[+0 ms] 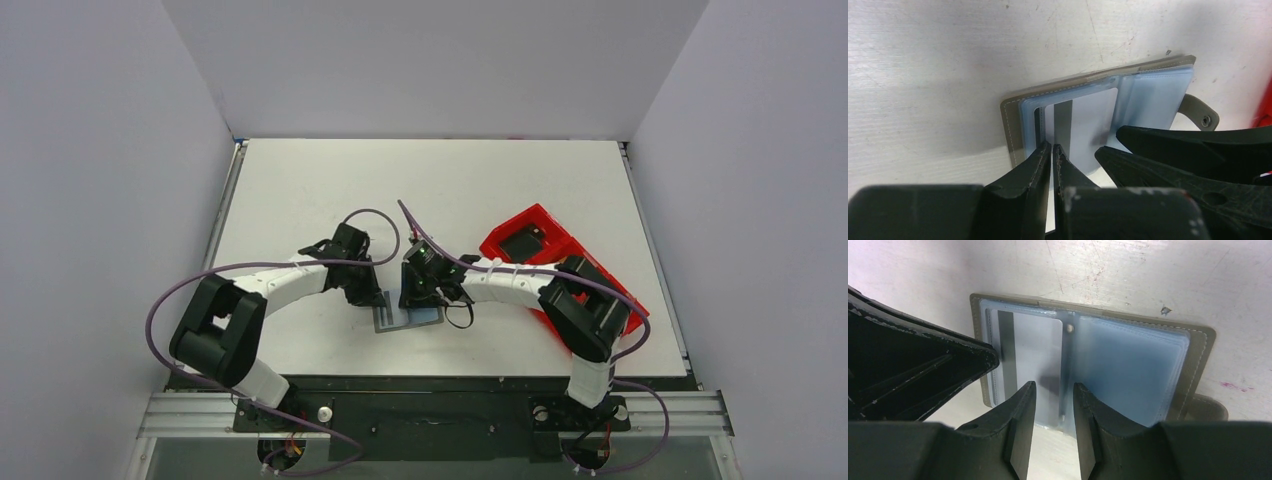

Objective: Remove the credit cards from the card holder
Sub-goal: Remove the credit card from the card holder.

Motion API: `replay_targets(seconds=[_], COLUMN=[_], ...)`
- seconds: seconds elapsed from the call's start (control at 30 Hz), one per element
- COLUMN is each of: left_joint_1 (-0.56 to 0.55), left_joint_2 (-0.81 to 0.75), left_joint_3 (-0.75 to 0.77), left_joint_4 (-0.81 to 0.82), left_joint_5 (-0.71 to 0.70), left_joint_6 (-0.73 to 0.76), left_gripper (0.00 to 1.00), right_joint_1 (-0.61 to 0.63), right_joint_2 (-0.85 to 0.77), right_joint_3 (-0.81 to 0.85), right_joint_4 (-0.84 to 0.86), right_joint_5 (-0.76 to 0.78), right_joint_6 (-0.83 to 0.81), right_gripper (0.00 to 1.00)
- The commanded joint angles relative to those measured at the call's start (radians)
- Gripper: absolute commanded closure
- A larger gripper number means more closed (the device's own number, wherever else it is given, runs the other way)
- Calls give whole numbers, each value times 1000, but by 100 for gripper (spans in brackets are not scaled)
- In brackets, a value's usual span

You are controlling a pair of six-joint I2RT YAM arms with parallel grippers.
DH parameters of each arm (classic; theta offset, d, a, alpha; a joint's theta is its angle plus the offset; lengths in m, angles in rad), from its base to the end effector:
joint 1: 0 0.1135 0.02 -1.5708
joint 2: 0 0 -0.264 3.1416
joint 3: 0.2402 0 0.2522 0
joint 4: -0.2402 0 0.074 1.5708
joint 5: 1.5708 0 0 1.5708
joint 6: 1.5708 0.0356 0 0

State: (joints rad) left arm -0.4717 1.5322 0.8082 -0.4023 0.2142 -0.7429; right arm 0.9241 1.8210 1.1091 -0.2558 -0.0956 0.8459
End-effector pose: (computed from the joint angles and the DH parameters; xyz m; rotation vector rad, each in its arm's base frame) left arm 0.2458 -0.1339 0.1618 -0.3148 2.8165 -0.6155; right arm 0.2215 0.2990 0.1645 -0.1476 2.7326 0.7415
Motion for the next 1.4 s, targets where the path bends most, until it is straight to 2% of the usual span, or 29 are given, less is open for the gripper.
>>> replay_targets(seconds=[0.0, 0.17, 0.73, 1.03, 1.37], left_joint_1=[-16, -19, -30, -32, -34], left_joint_2=[31, 56, 72, 59, 56], left_joint_3=[-1, -9, -25, -41, -41], left_joint_4=[43, 27, 13, 14, 11], left_joint_5=[-21, -52, -98, -103, -108], left_joint_6=[11, -7, -41, -48, -54], left_gripper=[96, 100, 100, 100, 100], right_joint_1=[-9, -16, -85, -101, -103], right_joint_2=[8, 6, -47, -39, -40], right_joint_3=[-26, -52, -220, -262, -267], right_joint_4=[77, 109, 381, 512, 521], right_joint_5=[-26, -44, -208, -274, -276], right_joint_6=[7, 15, 126, 199, 205], right_gripper=[70, 70, 70, 79, 91])
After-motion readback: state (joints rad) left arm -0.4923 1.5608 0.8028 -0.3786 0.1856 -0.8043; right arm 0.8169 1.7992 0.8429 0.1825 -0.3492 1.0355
